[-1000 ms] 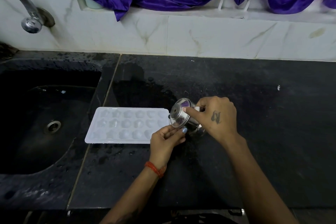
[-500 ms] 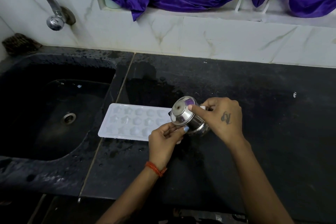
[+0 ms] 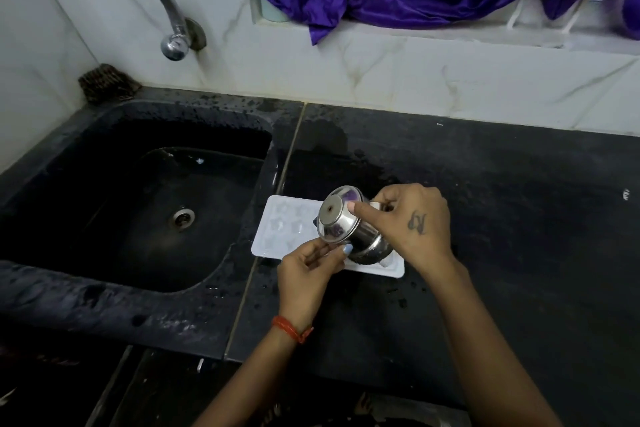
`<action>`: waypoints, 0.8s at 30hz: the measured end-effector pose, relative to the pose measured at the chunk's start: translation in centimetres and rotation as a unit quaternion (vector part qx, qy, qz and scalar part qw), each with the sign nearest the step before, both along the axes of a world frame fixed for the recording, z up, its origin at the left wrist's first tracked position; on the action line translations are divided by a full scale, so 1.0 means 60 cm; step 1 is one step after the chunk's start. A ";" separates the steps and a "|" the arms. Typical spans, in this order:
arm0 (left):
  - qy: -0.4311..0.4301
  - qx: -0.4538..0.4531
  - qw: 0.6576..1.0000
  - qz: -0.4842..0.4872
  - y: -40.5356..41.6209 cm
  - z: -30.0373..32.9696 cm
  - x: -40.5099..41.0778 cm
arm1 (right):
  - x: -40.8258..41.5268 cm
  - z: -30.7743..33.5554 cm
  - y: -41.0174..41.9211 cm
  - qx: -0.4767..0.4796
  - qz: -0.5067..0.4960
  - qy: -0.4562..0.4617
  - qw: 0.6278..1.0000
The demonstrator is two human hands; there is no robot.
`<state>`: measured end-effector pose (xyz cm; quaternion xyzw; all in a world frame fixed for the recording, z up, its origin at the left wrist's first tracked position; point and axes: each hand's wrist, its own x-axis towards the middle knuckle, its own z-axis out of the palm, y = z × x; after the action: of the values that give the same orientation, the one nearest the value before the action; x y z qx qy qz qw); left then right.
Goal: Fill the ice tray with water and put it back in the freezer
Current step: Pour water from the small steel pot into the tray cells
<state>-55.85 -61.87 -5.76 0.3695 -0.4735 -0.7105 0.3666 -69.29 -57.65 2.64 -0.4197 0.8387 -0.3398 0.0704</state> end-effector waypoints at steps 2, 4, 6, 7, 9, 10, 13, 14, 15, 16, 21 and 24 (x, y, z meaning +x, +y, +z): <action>0.005 0.015 1.000 0.006 -0.011 -0.003 0.018 | 0.018 0.000 -0.015 0.018 0.009 0.010 1.000; 0.007 0.029 1.000 0.008 -0.021 -0.007 0.034 | 0.035 0.000 -0.027 0.031 0.019 0.017 0.999; 0.011 0.044 0.999 0.006 -0.028 -0.011 0.048 | 0.050 -0.001 -0.039 0.040 0.029 0.027 0.998; 0.013 0.051 0.999 0.006 -0.031 -0.013 0.054 | 0.057 0.000 -0.044 0.044 0.032 0.033 0.998; 0.016 0.062 0.998 0.009 -0.035 -0.016 0.064 | 0.070 0.001 -0.054 0.056 0.037 0.048 0.997; 0.018 0.067 0.998 0.011 -0.036 -0.018 0.068 | 0.076 0.002 -0.058 0.062 0.039 0.057 0.996; 0.029 0.074 0.997 0.007 -0.040 -0.019 0.077 | 0.087 0.004 -0.067 0.077 0.050 0.080 0.993; 0.031 0.074 0.997 0.005 -0.041 -0.020 0.079 | 0.090 0.004 -0.069 0.082 0.053 0.086 0.992; 0.031 0.076 0.997 0.003 -0.042 -0.020 0.081 | 0.093 0.005 -0.070 0.086 0.054 0.091 0.991; 0.031 0.078 0.996 0.002 -0.043 -0.021 0.082 | 0.095 0.005 -0.071 0.090 0.055 0.096 0.990; 0.033 0.094 0.995 0.004 -0.045 -0.029 0.088 | 0.104 0.004 -0.075 0.092 0.062 0.119 0.987; 0.033 0.095 0.995 0.002 -0.048 -0.029 0.088 | 0.107 0.002 -0.078 0.094 0.066 0.136 0.984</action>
<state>-50.55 -64.75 -7.52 0.3795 -0.3911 -0.7634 0.3469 -62.89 -62.33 2.78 -0.5081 0.8390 -0.1940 0.0165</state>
